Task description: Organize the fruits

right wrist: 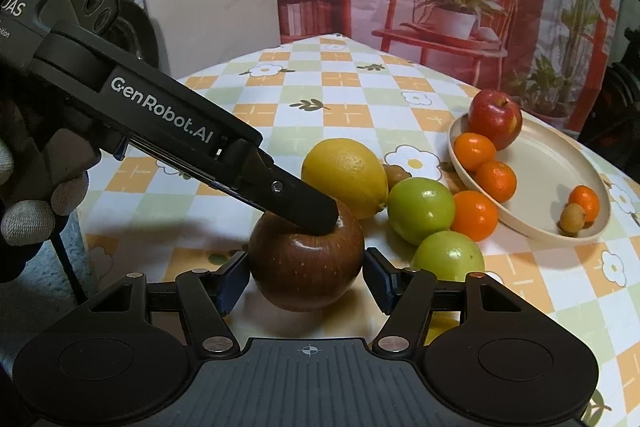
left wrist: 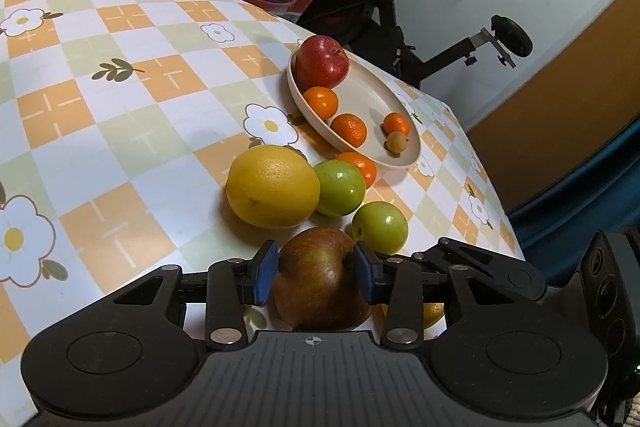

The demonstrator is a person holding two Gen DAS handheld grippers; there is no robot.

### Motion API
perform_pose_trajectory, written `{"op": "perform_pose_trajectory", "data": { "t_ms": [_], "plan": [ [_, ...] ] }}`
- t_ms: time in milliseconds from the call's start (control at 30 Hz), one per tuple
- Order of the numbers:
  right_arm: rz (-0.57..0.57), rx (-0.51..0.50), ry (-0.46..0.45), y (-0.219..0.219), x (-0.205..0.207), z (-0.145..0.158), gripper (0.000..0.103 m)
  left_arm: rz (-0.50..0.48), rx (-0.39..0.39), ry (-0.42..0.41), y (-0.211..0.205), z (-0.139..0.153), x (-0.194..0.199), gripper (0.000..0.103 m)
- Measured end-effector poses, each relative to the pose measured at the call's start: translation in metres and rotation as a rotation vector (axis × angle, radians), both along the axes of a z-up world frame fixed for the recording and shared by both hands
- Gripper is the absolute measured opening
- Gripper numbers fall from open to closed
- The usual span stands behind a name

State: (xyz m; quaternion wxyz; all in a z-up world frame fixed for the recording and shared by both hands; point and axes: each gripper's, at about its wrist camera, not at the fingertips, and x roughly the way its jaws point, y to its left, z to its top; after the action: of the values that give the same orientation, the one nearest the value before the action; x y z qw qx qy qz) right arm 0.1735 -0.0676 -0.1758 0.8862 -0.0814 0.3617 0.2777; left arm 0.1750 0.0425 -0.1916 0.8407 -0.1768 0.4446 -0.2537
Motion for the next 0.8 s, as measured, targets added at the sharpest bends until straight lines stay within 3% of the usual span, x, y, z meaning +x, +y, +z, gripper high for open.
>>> {"op": "perform_pose_trajectory", "data": {
  "t_ms": [300,800],
  "plan": [
    [0.005,0.020,0.022,0.001,0.000,-0.002,0.057,0.042,-0.040,0.000,0.013,-0.006,-0.007,0.044],
    [-0.021,0.076,-0.040,-0.009,-0.006,0.008,0.056,0.032,-0.059,-0.043,0.007,0.008,-0.007,0.041]
  ]
}}
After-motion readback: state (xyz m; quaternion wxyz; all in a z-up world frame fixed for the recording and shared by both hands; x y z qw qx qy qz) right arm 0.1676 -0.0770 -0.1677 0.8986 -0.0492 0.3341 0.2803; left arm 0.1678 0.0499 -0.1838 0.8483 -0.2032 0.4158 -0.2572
